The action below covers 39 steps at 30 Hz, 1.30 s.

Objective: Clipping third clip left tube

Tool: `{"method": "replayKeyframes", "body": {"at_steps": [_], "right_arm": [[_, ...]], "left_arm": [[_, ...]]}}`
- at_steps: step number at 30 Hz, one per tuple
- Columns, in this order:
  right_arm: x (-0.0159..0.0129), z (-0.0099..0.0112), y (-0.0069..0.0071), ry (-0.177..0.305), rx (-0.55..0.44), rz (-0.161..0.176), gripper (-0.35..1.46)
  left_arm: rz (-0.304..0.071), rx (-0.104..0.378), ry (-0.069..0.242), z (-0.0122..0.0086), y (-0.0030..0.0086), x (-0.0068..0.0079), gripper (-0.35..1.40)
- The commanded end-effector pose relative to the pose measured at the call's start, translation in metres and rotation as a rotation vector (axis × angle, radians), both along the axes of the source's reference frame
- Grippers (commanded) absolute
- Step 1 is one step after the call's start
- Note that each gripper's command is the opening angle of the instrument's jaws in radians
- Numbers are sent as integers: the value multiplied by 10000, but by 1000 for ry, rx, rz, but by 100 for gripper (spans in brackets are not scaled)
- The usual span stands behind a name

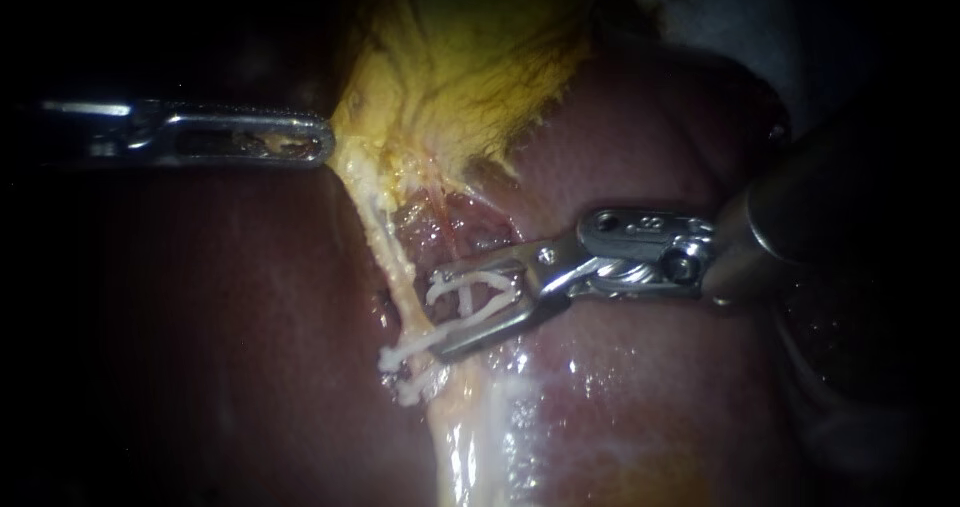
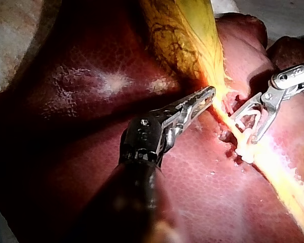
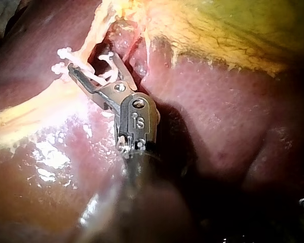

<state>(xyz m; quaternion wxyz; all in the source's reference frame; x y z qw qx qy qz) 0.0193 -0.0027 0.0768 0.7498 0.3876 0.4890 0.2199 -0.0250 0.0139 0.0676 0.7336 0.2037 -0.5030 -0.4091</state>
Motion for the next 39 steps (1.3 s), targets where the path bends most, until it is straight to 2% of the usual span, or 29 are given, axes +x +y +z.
{"method": "replayKeyframes", "body": {"at_steps": [1,3,10,17,21,23,25,27,31,35,39], "right_arm": [[4,2,-1,2,4,-1,57],[10,5,-1,17,14,-2,57],[37,4,0,117,92,4,57],[54,-8,-4,234,185,5,57],[61,-16,1,285,218,-3,57],[62,-20,6,295,229,16,56],[63,-25,14,298,231,59,56],[64,-28,21,304,237,78,55],[62,-30,31,302,242,84,54],[61,-29,33,302,242,85,47],[54,-29,33,296,252,91,18]], "left_arm": [[0,0,0,0,0,0,-35],[0,0,0,0,0,0,-35],[0,0,0,0,0,0,-35],[0,0,0,0,0,0,-35],[0,0,0,0,0,-1,-35],[0,0,0,0,0,-1,-35],[0,0,0,0,0,-1,-35],[0,0,0,0,0,-1,-35],[0,0,0,0,0,-1,-35],[0,0,0,0,0,-1,-35],[0,0,0,0,0,-1,-35]]}}
